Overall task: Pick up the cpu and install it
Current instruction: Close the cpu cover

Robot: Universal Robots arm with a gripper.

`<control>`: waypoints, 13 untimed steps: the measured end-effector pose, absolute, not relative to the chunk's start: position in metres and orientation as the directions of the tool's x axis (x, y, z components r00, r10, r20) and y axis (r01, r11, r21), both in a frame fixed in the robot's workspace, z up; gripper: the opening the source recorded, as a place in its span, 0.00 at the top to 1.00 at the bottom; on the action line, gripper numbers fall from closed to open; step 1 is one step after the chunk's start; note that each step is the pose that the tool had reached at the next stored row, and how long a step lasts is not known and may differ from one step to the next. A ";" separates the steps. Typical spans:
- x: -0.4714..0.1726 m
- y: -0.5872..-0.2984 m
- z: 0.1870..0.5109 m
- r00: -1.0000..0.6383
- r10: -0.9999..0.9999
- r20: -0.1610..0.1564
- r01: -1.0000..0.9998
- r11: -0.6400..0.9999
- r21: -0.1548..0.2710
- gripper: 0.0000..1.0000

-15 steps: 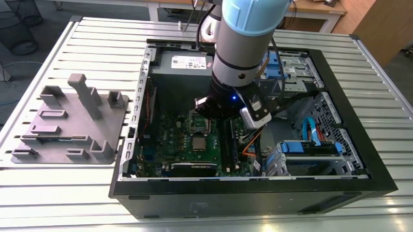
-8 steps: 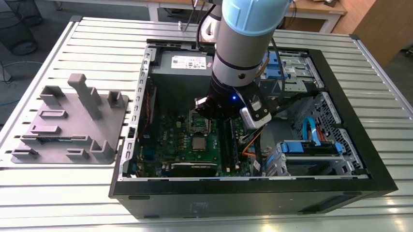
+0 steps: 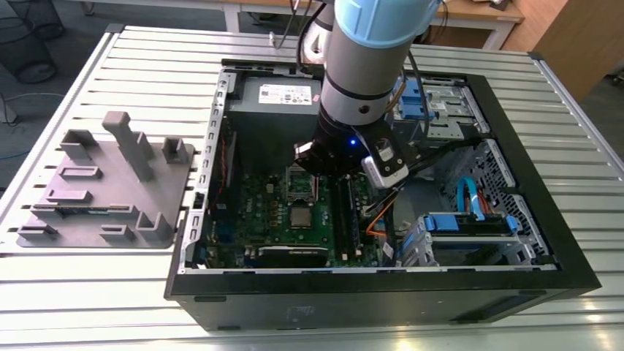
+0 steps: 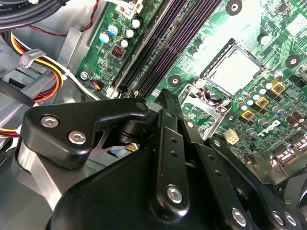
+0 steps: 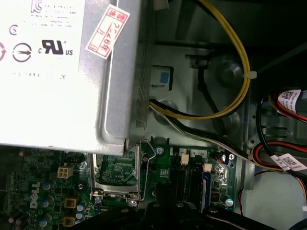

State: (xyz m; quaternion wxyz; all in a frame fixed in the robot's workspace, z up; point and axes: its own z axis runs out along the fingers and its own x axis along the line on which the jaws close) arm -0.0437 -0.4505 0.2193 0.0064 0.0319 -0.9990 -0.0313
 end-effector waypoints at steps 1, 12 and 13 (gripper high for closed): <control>-0.044 -0.450 0.219 -0.998 -0.064 0.011 -0.063 0.996 0.063 0.89; -0.044 -0.448 0.219 -0.998 -0.064 0.011 -0.063 0.996 0.063 0.89; -0.044 -0.448 0.219 -0.998 -0.064 0.011 -0.063 0.996 0.063 0.89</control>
